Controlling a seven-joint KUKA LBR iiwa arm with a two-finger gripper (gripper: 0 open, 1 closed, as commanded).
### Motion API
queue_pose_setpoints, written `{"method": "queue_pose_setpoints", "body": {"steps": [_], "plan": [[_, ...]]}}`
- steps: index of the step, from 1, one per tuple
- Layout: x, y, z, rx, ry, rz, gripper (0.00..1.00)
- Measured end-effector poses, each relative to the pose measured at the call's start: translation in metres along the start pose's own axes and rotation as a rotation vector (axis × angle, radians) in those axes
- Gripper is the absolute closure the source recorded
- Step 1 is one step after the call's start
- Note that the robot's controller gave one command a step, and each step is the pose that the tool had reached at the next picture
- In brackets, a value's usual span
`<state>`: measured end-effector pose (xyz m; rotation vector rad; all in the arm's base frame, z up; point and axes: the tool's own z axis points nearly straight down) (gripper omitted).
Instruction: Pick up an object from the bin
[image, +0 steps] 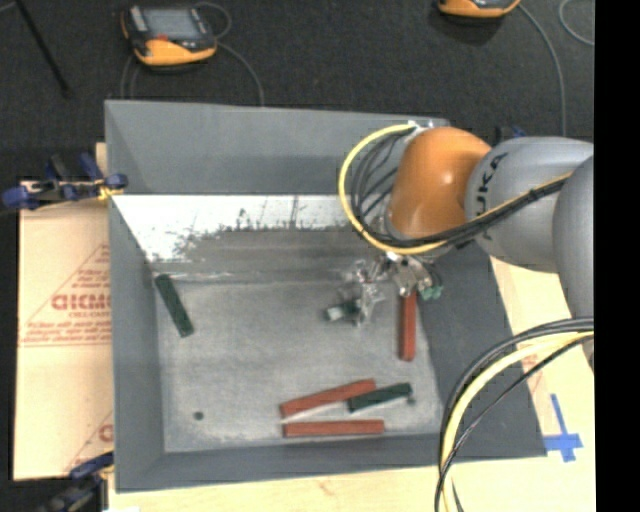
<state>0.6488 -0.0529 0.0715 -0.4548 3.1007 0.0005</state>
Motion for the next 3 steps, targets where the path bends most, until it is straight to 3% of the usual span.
{"method": "queue_pose_setpoints", "body": {"steps": [1, 2, 3], "plan": [[-0.0054, -0.0061, -0.168, 0.003, -0.003, -0.059, 1.0], [-0.0044, -0.0054, -0.1655, -0.001, 0.001, -0.057, 0.0], [-0.0043, -0.0055, -0.1655, -0.001, 0.001, -0.056, 0.0]]}}
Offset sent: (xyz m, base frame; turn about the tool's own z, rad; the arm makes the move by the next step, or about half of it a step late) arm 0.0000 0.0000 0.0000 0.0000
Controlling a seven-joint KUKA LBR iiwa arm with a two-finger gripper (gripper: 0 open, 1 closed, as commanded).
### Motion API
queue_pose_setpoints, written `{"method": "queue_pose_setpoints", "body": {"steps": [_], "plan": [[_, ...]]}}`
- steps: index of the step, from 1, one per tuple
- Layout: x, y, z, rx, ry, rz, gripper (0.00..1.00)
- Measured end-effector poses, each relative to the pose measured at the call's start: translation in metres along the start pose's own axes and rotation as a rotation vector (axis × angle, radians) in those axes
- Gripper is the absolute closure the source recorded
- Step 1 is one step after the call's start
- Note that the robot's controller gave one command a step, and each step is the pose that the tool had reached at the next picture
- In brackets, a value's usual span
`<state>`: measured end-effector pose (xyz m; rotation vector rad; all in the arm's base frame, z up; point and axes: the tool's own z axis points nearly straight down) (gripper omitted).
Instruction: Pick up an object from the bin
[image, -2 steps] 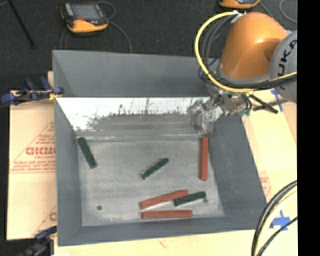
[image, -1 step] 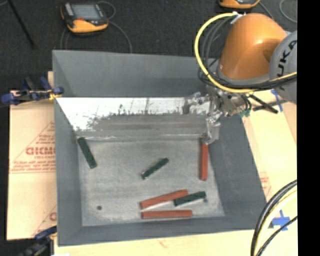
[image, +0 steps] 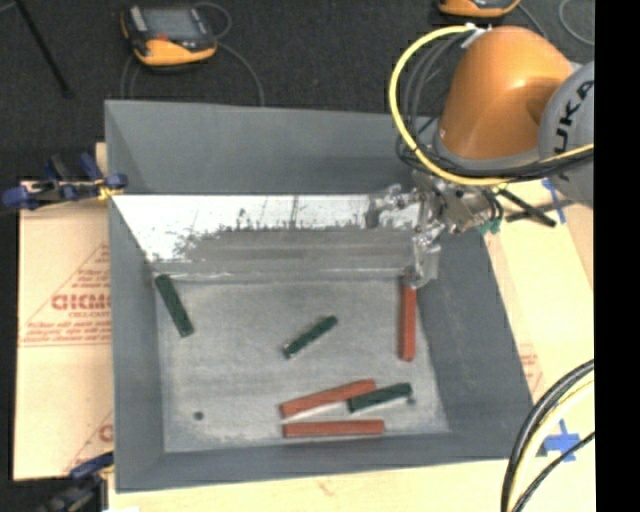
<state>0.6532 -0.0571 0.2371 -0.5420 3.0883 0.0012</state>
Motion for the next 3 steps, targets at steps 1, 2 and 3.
{"method": "queue_pose_setpoints", "body": {"steps": [1, 2, 3], "plan": [[0.007, 0.01, 0.027, 0.008, -0.006, -0.176, 0.0], [-0.001, 0.031, 0.077, 0.002, 0.0, -0.364, 0.0], [0.001, 0.026, 0.139, 0.001, -0.004, -0.265, 0.0]]}}
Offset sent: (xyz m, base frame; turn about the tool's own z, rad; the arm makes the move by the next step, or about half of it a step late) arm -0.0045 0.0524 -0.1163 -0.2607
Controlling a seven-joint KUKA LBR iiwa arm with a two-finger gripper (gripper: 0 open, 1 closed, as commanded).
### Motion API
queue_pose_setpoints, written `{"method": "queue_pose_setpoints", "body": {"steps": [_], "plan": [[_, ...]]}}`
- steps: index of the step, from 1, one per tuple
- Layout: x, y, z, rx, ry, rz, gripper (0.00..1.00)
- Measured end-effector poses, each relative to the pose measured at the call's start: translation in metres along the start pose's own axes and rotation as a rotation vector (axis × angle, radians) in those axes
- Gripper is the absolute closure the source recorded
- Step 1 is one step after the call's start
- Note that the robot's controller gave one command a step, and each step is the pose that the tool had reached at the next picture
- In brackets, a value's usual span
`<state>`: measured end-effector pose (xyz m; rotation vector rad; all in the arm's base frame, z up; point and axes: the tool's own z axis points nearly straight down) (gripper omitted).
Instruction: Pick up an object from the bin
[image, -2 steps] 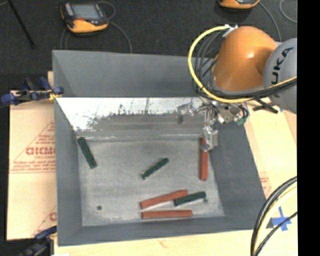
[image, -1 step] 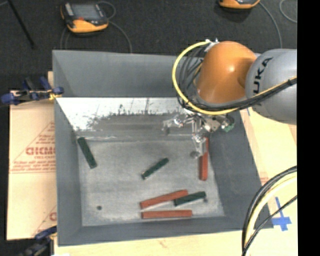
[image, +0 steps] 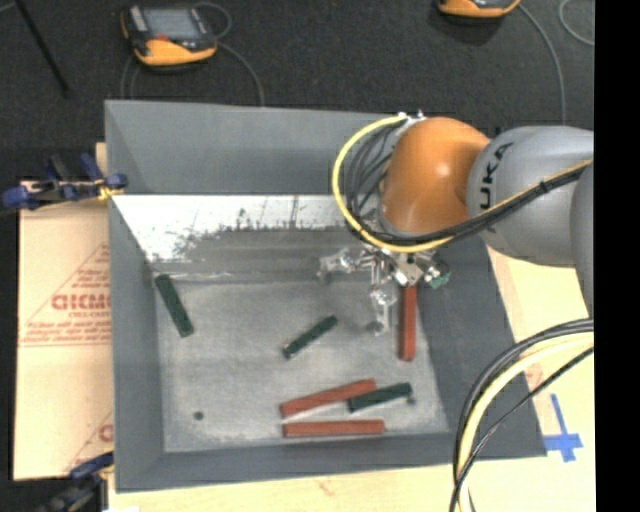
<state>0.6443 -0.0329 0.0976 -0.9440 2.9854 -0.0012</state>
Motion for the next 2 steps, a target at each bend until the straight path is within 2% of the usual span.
{"method": "queue_pose_setpoints", "body": {"steps": [1, 2], "plan": [[-0.0346, 0.0647, 0.0214, -0.004, 0.004, -0.204, 1.0], [-0.0346, 0.0647, 0.0214, -0.004, 0.004, -0.204, 1.0]]}}
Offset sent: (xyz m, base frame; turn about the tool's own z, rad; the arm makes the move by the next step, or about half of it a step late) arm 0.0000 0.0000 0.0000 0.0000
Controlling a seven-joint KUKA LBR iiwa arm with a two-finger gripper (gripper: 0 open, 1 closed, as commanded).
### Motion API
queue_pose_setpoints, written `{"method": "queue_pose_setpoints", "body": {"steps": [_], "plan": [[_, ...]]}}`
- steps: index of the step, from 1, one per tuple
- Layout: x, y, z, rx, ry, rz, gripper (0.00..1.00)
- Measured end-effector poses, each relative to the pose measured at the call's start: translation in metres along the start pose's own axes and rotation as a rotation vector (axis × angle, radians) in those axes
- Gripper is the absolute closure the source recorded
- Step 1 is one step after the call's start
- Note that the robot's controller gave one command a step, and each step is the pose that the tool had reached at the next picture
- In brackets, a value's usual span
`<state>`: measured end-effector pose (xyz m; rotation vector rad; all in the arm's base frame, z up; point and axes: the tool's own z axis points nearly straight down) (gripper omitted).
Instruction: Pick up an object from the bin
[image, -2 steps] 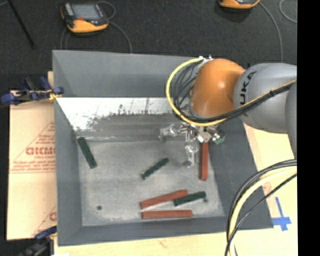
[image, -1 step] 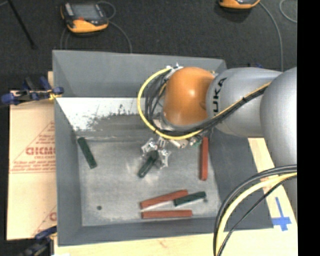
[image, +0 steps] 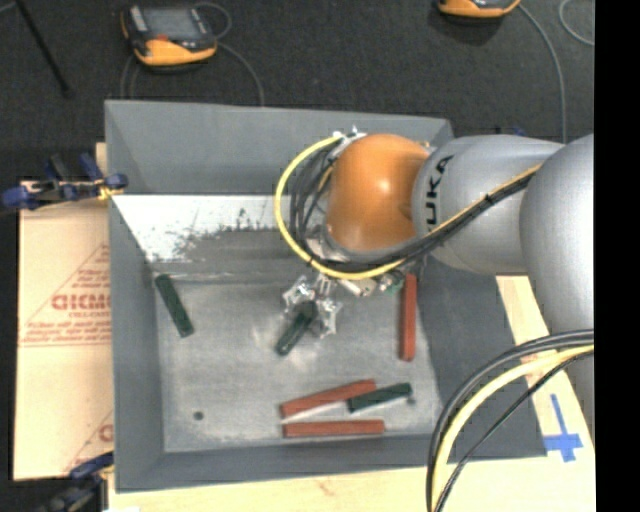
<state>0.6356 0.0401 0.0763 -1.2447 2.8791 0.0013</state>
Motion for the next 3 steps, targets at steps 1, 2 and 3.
{"method": "queue_pose_setpoints", "body": {"steps": [1, 2, 3], "plan": [[0.006, 0.014, -0.12, 0.001, 0.001, -0.053, 1.0], [0.006, 0.014, -0.12, 0.0, 0.001, -0.052, 1.0], [0.02, 0.022, -0.268, 0.005, -0.001, -0.679, 1.0]]}}
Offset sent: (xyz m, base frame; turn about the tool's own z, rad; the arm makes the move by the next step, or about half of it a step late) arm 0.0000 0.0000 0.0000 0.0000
